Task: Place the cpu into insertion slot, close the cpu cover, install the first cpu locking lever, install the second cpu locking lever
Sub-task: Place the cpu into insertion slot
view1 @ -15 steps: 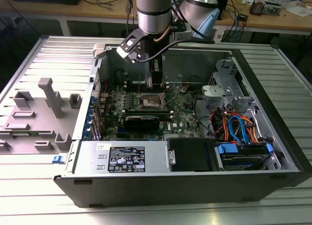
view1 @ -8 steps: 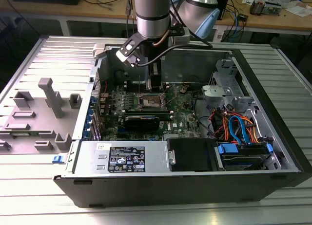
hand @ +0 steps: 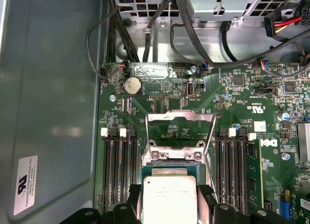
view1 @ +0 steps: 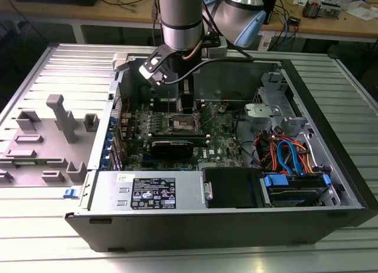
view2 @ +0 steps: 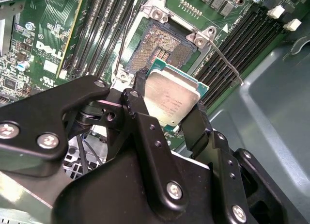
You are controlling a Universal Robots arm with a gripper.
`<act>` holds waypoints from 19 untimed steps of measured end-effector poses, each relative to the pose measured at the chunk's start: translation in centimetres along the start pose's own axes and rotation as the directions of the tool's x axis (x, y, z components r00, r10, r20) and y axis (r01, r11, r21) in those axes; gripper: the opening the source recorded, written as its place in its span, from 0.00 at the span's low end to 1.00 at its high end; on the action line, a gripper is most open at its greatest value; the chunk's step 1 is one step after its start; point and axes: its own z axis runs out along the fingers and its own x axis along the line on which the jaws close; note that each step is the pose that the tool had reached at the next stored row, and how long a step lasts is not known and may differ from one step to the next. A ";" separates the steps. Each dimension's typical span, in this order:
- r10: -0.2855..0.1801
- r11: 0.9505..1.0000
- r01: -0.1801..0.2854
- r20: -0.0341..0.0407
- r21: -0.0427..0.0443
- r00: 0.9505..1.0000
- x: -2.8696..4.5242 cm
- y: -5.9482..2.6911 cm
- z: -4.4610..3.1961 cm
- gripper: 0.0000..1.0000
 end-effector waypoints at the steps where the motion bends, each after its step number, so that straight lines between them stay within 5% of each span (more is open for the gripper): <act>1: 0.000 1.000 0.000 0.000 0.000 1.000 0.00 0.00 0.00 0.54; 11: 0.000 1.000 0.000 0.000 0.000 1.000 0.00 -0.06 -0.01 0.54; 13: 0.000 1.000 0.001 0.005 -0.004 1.000 -0.01 -0.21 0.54 0.54; 14: -0.001 1.000 0.001 0.006 -0.004 1.000 -0.11 -0.43 1.42 0.54; 19: -0.002 1.000 0.002 0.011 -0.004 1.000 -0.11 -0.43 1.46 0.54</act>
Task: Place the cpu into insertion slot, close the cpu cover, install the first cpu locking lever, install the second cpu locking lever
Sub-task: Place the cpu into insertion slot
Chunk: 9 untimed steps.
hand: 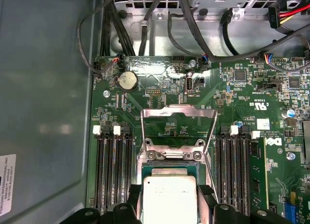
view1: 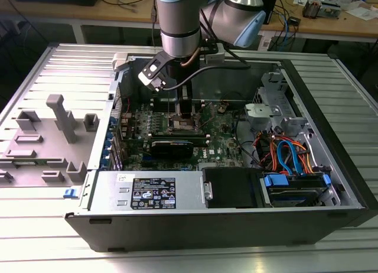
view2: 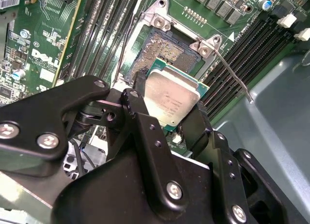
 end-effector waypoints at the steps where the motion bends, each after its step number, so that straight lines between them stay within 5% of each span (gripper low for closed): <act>1: 0.000 1.000 0.000 0.000 0.000 1.000 0.00 0.00 0.01 0.54; 9: 0.000 1.000 0.000 0.000 0.000 1.000 0.00 0.00 0.01 0.54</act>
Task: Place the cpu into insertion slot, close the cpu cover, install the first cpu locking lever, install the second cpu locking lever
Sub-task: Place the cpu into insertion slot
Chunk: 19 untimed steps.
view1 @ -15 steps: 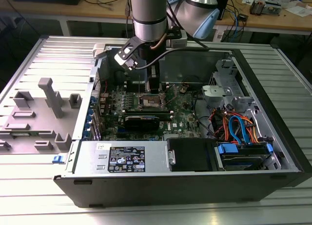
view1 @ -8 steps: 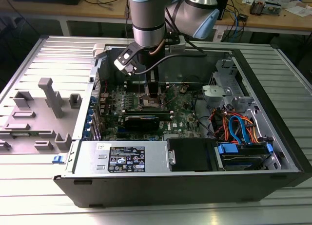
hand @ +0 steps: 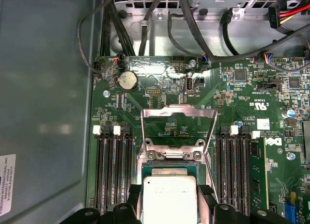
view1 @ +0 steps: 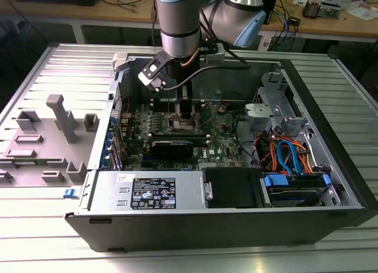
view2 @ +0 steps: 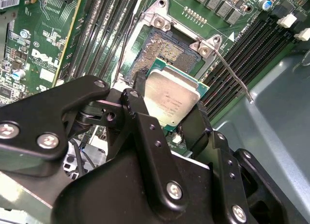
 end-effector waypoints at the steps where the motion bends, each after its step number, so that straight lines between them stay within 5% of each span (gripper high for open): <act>1: 0.000 1.000 0.000 0.000 0.000 1.000 0.00 0.00 0.00 0.54; 6: -0.002 1.000 0.002 0.014 0.000 1.000 0.00 -0.01 0.11 0.54; 19: -0.001 1.000 0.001 0.014 -0.001 1.000 -0.41 -0.43 1.93 0.54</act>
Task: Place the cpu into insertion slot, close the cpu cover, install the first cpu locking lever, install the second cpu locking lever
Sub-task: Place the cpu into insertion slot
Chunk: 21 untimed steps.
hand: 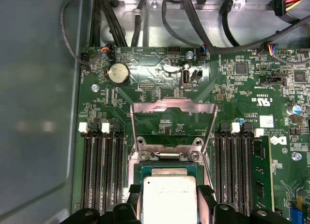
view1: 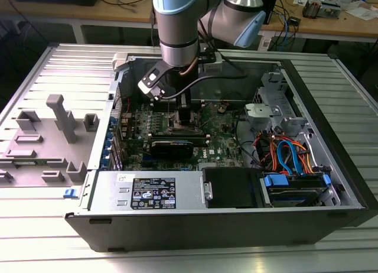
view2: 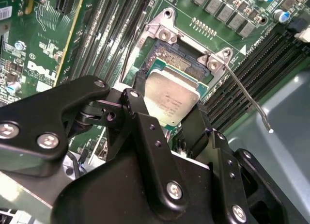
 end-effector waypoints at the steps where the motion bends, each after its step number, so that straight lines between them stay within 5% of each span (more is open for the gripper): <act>1: 0.000 1.000 0.000 0.000 0.000 1.000 -0.01 0.00 0.01 0.54; 17: 0.001 1.000 -0.001 0.000 0.000 1.000 -0.01 -0.03 0.32 0.54; 21: -0.001 1.000 0.000 0.015 0.000 1.000 -0.01 -0.05 0.46 0.54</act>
